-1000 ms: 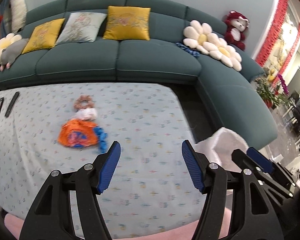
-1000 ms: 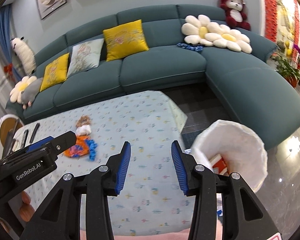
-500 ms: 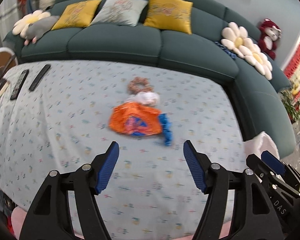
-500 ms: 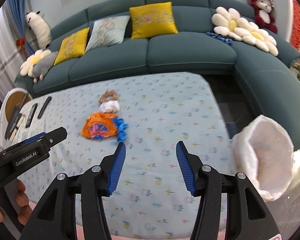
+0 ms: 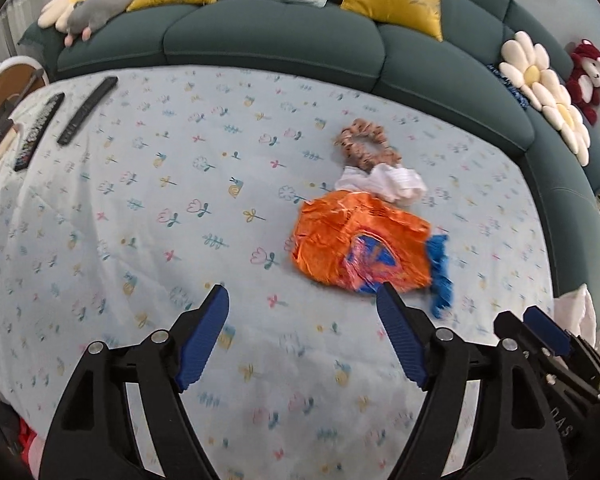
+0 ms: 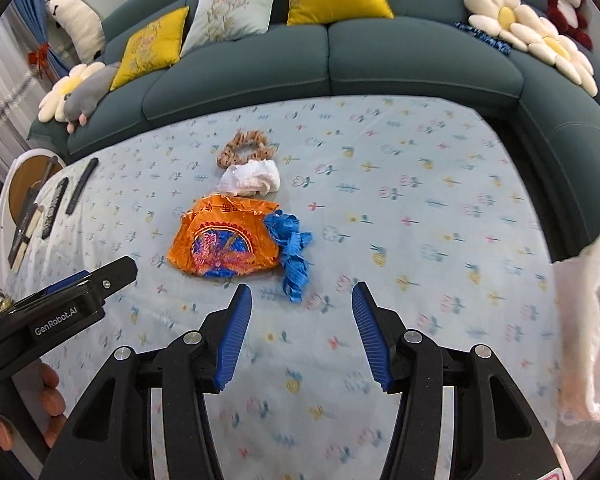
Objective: Collect trash
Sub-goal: 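Move both open tools back toward the orange bag on the table, then grasp the orange plastic bag with the left tool while the right tool grasps the blue strap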
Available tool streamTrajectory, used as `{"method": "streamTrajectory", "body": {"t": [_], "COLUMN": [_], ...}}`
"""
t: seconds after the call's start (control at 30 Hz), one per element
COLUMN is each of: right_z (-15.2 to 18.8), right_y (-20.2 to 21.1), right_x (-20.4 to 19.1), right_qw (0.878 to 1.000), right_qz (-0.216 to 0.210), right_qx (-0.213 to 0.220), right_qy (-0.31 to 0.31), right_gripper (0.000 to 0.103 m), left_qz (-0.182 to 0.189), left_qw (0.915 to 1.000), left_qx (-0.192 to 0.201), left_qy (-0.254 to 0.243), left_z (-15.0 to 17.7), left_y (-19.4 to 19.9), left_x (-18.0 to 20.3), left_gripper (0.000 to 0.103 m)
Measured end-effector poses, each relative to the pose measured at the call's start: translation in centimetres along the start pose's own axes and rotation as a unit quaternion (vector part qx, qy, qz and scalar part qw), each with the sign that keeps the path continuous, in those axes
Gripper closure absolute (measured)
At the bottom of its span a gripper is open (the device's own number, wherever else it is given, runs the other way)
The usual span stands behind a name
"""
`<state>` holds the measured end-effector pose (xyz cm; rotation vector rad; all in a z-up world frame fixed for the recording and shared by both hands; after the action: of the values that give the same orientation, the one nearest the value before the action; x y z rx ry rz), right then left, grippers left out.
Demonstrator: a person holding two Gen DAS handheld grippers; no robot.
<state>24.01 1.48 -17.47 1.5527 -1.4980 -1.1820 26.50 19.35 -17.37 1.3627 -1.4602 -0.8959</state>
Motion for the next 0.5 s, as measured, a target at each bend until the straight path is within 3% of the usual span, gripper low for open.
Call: {"method": "streamTrajectory", "body": {"t": [0.37, 0.47, 0.5], "right_z": [-1.9, -1.9, -1.8], "right_y": [-6.7, -7.6, -7.8], "right_x": [-0.4, 0.0, 0.1], "right_qw": [0.999, 0.999, 0.999], "right_qz": [0.007, 0.006, 0.006], "right_qx": [-0.042, -0.050, -0.053], "right_qy": [0.001, -0.002, -0.002], "right_gripper": [0.052, 0.054, 0.055], "left_qz": [0.016, 0.021, 0.018], "left_qw": [0.9991, 0.9987, 0.9986], "left_qx": [-0.039, -0.047, -0.049], "left_qy": [0.006, 0.004, 0.000], "left_z": [-2.9, -2.8, -2.7], "left_y": [-6.0, -6.9, -7.2], "left_x": [1.5, 1.9, 2.0], "left_gripper": [0.031, 0.045, 0.056]}}
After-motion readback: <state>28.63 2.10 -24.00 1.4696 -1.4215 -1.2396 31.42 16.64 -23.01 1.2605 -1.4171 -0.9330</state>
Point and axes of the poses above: each gripper's, at about its wrist camera, not at the fingertips, and y roughly against the way its jaws point, x to its right, z to its underside, the point moved 3 cm from there along -y, roughly the way its jaws point, and after that the axes turned 6 degrees about -x, right-handed, at the moved point
